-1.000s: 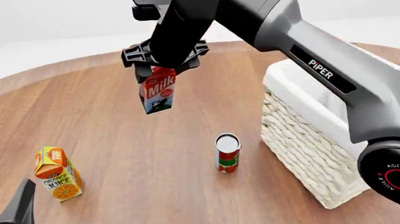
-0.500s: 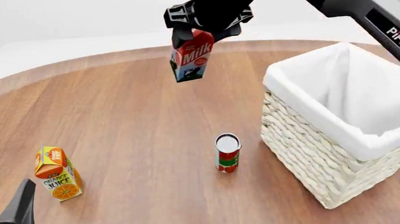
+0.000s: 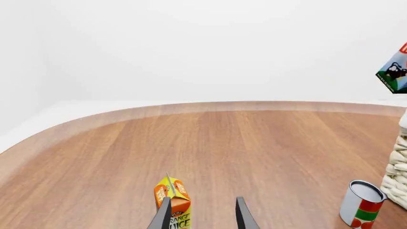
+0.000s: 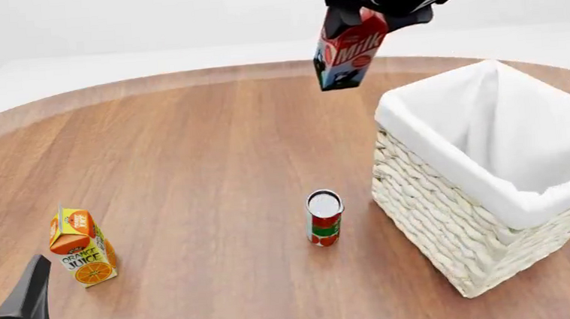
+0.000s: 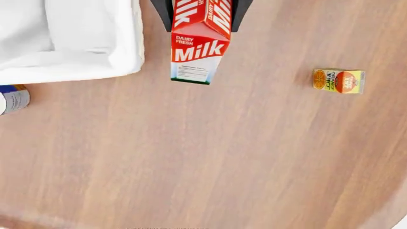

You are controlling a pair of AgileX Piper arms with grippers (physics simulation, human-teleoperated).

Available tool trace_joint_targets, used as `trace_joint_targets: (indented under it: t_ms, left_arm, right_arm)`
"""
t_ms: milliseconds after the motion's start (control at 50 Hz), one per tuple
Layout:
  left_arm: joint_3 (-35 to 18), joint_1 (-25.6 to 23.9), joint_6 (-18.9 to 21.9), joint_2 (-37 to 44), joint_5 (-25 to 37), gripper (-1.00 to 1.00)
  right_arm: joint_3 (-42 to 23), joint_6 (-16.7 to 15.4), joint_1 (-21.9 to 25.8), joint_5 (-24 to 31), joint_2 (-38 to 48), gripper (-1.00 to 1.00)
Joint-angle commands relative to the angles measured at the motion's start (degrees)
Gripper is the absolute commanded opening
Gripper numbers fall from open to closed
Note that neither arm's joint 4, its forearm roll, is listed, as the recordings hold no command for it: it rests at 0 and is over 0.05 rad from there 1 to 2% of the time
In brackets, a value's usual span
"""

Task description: Pick the milk and place it in the basket.

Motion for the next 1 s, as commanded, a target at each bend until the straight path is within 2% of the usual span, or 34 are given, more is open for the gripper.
trace_joint_targets:
  t_ms: [20,480,1000]
  left_arm:
    - [0.0,0.0,0.0,0.0,0.0,1.0]
    - [0.0,0.0,0.0,0.0,0.0,1.0]
    - [0.0,0.0,0.0,0.0,0.0,1.0]
  right_arm:
    - [3.8,-0.2,-5.1,0.0,-5.6,-1.0]
    - [9.7,-0.9,-14.2,0.0,-11.0,-1.0]
    - [17.8,-1.5,-21.9,0.0,-15.8,-1.0]
